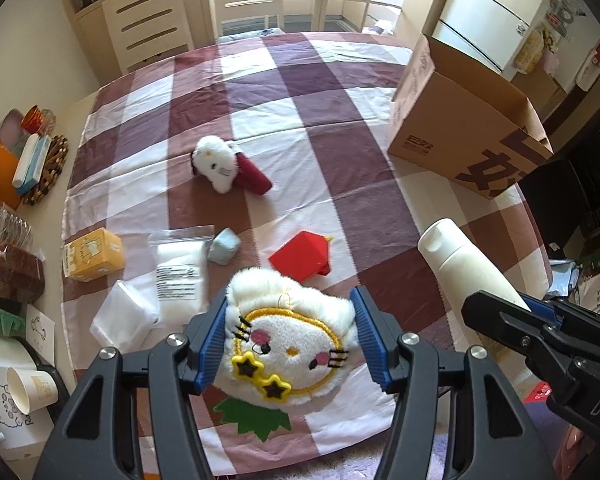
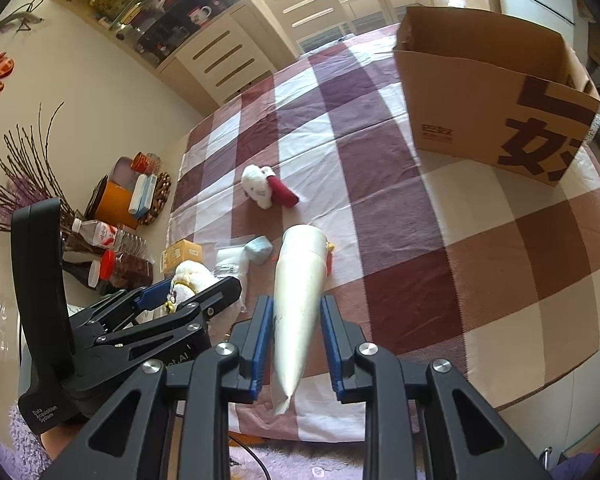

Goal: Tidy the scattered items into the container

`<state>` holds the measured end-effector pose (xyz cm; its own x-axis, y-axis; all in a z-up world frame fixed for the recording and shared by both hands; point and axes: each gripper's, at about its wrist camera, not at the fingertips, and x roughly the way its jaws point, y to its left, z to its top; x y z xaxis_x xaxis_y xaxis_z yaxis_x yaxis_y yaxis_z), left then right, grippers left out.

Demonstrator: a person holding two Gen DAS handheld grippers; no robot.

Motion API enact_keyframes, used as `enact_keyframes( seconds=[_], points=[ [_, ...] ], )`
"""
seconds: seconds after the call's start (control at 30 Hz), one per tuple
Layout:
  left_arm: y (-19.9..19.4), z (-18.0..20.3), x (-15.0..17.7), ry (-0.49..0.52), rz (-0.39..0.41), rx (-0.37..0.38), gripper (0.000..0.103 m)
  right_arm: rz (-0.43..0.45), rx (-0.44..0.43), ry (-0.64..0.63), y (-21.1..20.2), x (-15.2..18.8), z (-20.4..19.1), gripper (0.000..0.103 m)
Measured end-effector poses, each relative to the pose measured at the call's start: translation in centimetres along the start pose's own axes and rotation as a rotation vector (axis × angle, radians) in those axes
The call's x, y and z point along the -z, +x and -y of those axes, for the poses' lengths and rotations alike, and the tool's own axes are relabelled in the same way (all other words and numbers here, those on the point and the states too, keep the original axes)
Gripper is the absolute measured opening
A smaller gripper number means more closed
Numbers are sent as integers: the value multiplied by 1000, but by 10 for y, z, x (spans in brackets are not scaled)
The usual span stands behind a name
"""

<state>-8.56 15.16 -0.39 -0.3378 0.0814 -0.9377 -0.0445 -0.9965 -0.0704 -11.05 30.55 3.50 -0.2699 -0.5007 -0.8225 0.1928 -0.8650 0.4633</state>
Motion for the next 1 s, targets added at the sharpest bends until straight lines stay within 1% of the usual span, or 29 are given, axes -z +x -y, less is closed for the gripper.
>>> enact_keyframes(
  seconds=[0.5, 1.0],
  points=[
    [6, 52, -20, 57, 11, 15, 60, 45, 16, 37, -26, -11, 44, 25],
    [24, 109, -43, 125, -5, 26, 60, 48, 25, 77, -36, -27, 88, 25]
  ],
)
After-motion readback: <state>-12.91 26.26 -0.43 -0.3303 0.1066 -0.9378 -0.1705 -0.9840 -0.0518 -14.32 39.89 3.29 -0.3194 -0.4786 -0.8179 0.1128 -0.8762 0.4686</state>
